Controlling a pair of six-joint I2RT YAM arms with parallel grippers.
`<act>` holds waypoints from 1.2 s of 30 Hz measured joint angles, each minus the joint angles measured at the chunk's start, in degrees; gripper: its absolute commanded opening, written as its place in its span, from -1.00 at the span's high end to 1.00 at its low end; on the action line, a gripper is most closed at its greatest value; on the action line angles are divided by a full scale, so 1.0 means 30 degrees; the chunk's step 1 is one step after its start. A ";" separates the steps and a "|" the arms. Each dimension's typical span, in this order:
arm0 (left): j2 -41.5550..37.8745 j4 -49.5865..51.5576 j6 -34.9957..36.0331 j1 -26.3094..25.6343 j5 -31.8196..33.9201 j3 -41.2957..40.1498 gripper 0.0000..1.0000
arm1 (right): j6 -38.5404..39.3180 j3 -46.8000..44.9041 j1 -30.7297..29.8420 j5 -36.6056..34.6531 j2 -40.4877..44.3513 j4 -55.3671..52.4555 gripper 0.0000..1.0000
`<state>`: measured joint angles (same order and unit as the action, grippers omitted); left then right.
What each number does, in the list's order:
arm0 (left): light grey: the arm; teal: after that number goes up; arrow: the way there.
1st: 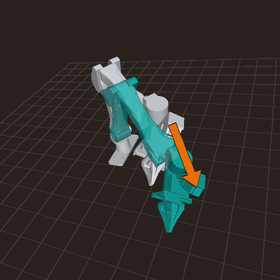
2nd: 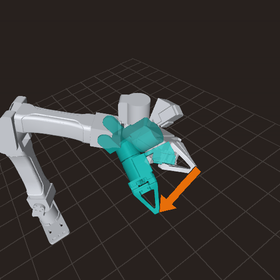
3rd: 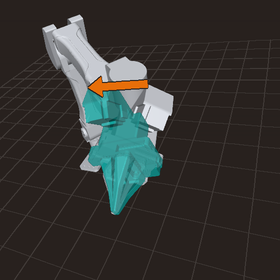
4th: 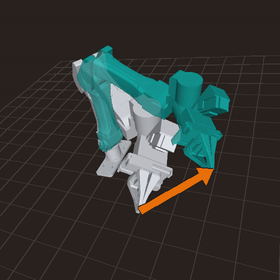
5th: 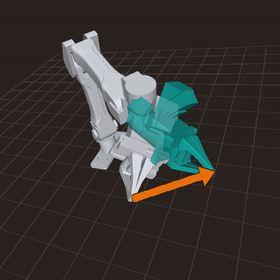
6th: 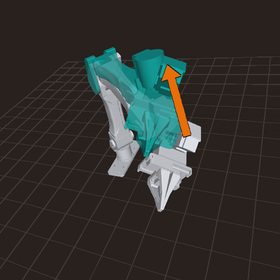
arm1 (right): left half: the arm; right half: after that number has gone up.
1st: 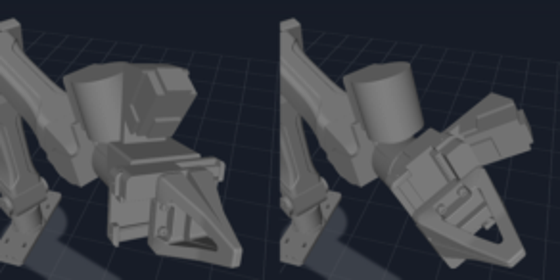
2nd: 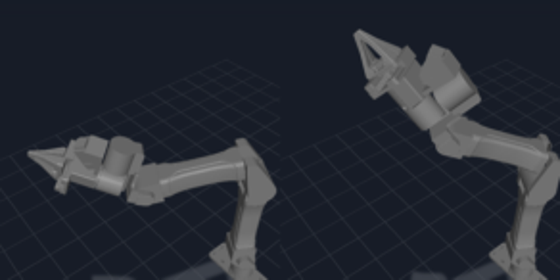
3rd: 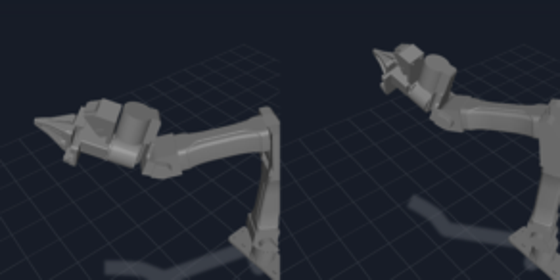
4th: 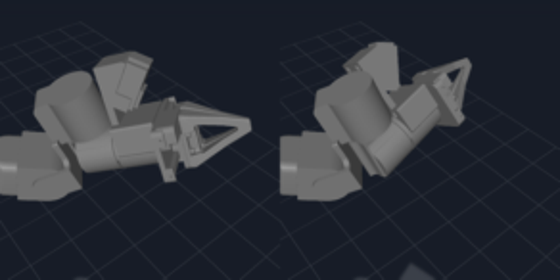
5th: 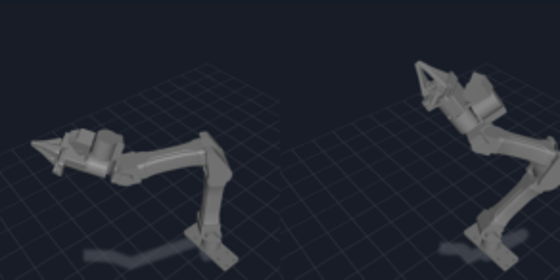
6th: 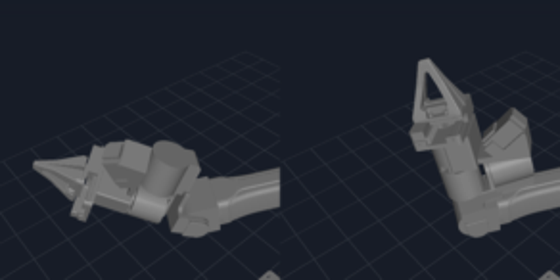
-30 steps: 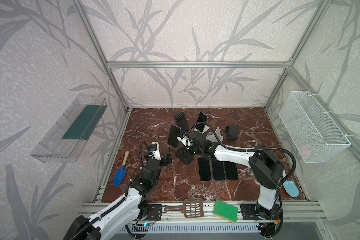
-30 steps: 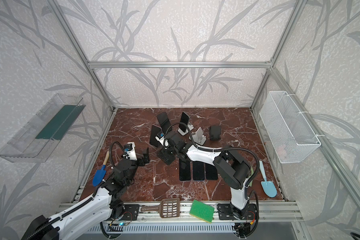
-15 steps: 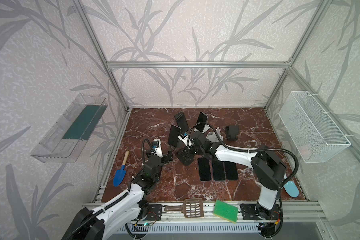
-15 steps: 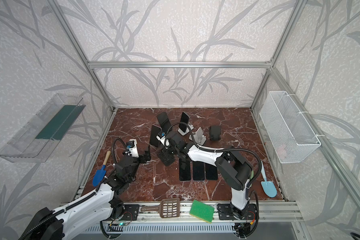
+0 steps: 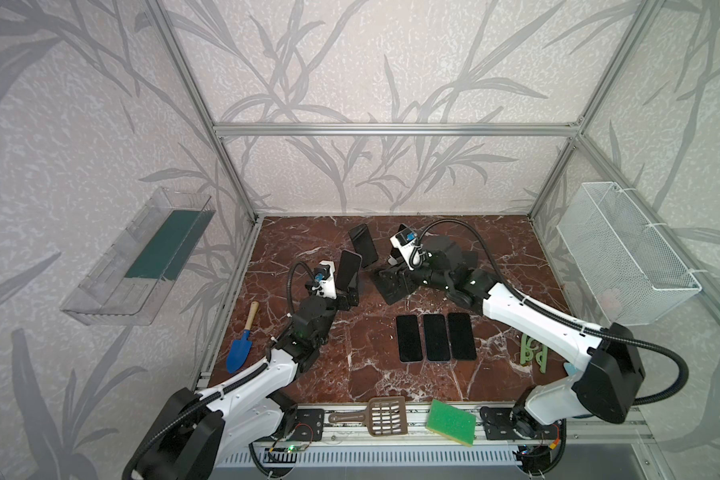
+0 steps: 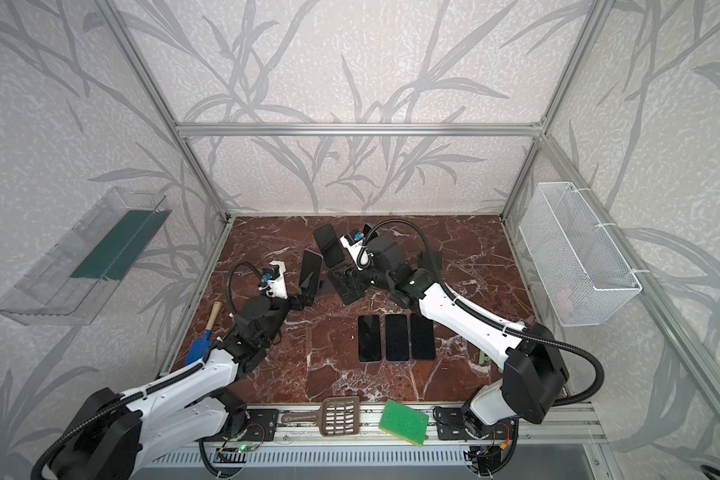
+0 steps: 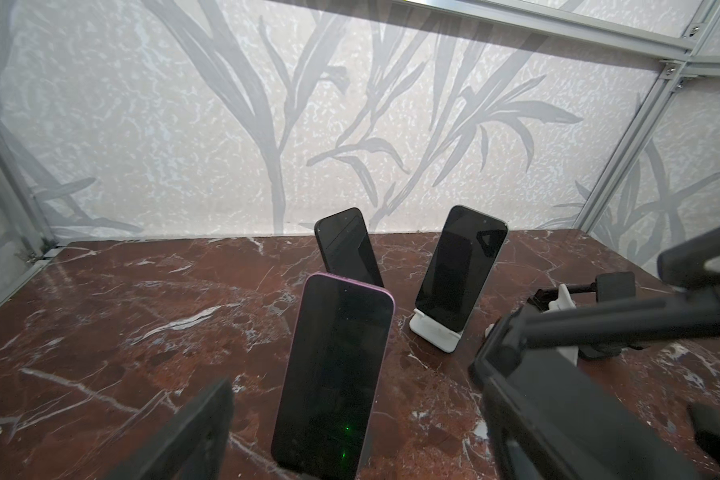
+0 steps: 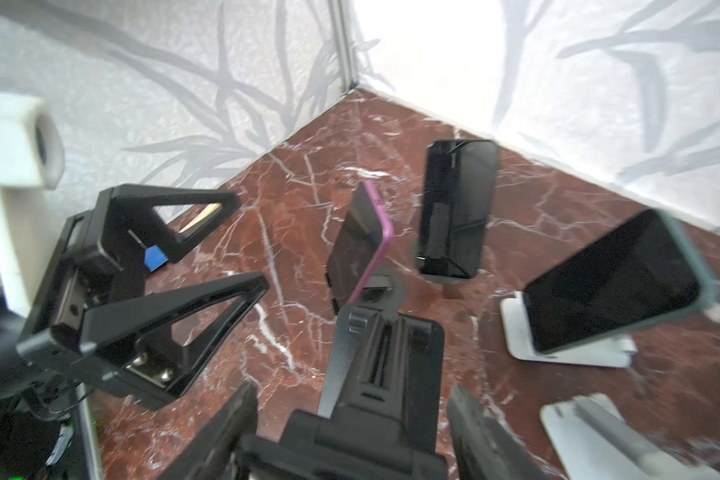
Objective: Remove the phone from the phone stand
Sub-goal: Pick up the phone stand from the center of the table, then place the phone stand at the top-right of the table.
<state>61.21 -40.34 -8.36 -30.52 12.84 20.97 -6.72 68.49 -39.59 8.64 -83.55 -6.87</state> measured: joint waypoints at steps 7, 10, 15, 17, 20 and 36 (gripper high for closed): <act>0.1282 -0.0641 -0.0058 0.0000 -0.1413 0.0605 -0.88 | 0.0415 0.2186 0.4918 -0.1384 0.0007 -0.3038 -0.10; 0.1282 -0.0699 -0.0066 0.0000 -0.1661 0.0605 -0.88 | 0.1013 0.3184 0.7293 -0.2076 -0.0277 -0.3891 -0.10; 0.1399 -0.0736 -0.0058 0.0000 -0.1814 0.0605 -0.88 | 0.2011 0.3818 1.0542 -0.2754 -0.1341 -0.4306 -0.09; 0.1596 -0.0721 -0.0058 0.0000 -0.1894 0.0648 -0.88 | 0.2484 0.4073 1.1438 -0.2812 -0.2251 -0.4320 -0.10; 0.1865 -0.0758 -0.0058 0.0000 -0.1967 0.0780 -0.88 | 0.3067 0.4131 1.2065 -0.3140 -0.3475 -0.4313 -0.10; 0.2346 -0.0801 -0.0138 0.0000 -0.1960 0.0823 -0.87 | 0.3883 0.1617 1.4265 -0.1668 -0.4932 -0.1129 -0.15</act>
<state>68.25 -42.74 -8.78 -30.52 6.96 23.44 4.93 73.34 3.20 3.64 -98.35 -10.26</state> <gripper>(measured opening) 0.934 0.690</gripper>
